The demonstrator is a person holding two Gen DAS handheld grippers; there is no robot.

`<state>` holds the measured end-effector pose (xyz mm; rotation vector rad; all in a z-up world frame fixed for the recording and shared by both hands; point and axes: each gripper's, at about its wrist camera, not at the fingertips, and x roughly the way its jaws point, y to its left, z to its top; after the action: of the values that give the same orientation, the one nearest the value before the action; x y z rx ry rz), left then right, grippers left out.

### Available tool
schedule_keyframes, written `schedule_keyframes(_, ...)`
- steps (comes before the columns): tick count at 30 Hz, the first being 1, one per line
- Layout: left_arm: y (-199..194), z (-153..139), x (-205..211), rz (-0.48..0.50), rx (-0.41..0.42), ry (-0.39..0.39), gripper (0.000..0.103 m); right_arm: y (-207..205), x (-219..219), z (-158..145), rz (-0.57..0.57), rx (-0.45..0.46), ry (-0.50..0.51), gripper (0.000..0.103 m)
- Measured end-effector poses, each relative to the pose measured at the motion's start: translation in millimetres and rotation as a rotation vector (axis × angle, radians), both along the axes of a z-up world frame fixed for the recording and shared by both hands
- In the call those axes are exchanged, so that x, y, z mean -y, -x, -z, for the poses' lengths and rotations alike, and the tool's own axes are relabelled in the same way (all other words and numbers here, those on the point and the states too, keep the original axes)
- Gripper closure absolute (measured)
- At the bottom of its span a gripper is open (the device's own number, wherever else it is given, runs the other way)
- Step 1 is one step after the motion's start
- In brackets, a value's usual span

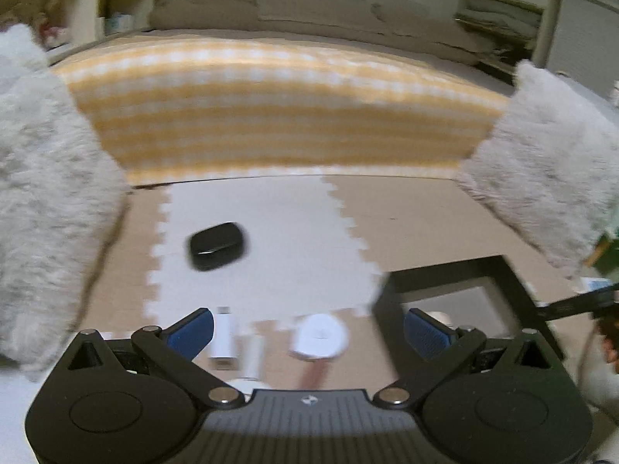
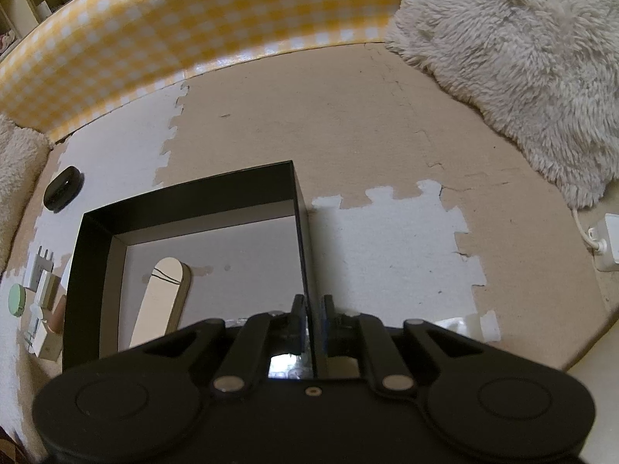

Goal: Organize rigid objects
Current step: 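Move the left tool to the mint-green round compact and grasp it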

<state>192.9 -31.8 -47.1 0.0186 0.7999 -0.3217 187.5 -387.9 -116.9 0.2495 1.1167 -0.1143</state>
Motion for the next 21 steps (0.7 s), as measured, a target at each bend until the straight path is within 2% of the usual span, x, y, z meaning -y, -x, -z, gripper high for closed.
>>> schedule_keyframes(11,-35,39,-81,-0.242,-0.096,-0.015,0.0,-2,-2,1,-0.002,-0.005,0.017,0.095)
schedule_keyframes(18,-52,69,-105,-0.343,-0.184,-0.061,0.0,-2,-4,2,-0.011,-0.015,0.026,0.096)
schedule_keyframes(21,-56,79,-110,-0.372,-0.213,-0.056,0.001,-2,-5,2,-0.018,-0.017,0.027,0.098)
